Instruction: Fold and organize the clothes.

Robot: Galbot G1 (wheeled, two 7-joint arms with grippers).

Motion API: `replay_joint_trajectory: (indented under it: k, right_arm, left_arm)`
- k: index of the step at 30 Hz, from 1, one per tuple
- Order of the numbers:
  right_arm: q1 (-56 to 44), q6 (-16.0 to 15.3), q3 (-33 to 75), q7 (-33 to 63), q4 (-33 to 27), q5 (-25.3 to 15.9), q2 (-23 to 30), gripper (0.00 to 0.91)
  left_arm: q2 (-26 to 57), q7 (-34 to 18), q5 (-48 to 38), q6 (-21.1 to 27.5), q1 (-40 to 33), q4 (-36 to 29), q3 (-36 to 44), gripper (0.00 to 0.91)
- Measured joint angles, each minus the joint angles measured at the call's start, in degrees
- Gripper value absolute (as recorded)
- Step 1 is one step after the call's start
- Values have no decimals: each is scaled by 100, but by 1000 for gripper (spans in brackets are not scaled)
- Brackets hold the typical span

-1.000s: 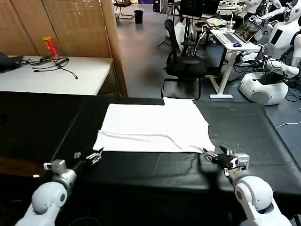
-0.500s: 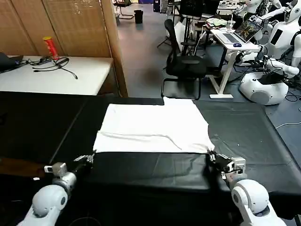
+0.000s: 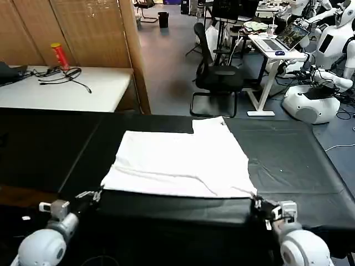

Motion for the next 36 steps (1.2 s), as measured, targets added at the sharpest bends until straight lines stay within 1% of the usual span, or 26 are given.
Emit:
replay_joint_trajectory:
  k: [5, 6, 7, 8, 12, 16, 20, 23, 26, 28, 30, 32, 34, 36]
  right_arm:
    - [-166, 0, -6, 26, 181, 8, 0, 10]
    - [-197, 0, -8, 52, 220, 8, 2, 68]
    - [-222, 0, -9, 81, 255, 7, 6, 146]
    - [-257, 0, -10, 109, 303, -7, 14, 878]
    - [-425, 0, 22, 209, 521, -52, 39, 878]
    - [-647, 0, 89, 171, 772, -31, 52, 878]
    - [-628, 1, 224, 173, 921, 315, 35, 878]
    - [-363, 0, 250, 228, 889, 523, -11, 878]
    - [247, 1, 155, 179, 668, 580, -72, 878]
    - [766, 38, 29, 92, 410, 605, -90, 878]
    - [1260, 115, -107, 82, 114, 676, -92, 878]
    - [1797, 134, -276, 111, -244, 716, -91, 878]
    - [2299, 162, -450, 152, -591, 716, -61, 878]
    - [2804, 201, -628, 165, -955, 709, -26, 878]
  left_arm:
    - [-39, 7, 158, 8, 504, -256, -210, 0]
    - [-52, 14, 160, 8, 593, -298, -243, 176]
    - [-68, 18, 180, 5, 671, -329, -278, 868]
    - [-86, 17, 193, 1, 744, -350, -310, 878]
    - [-155, -7, 320, -30, 856, -406, -356, 878]
    - [-218, -7, 364, 94, 953, -536, -453, 878]
    - [-270, -7, 436, 369, 1055, -662, -587, 878]
    - [-321, 1, 389, 433, 1102, -791, -704, 878]
    - [-379, -143, 34, 342, 966, -938, -880, 878]
    - [-378, -299, -314, 335, 719, -966, -950, 878]
    - [-396, -453, -631, 385, 335, -923, -931, 878]
    - [-427, -607, -983, 274, -115, -790, -821, 878]
    - [-439, -630, -1321, 145, -559, -580, -670, 878]
    - [-413, -668, -1487, 102, -1081, -299, -480, 878]
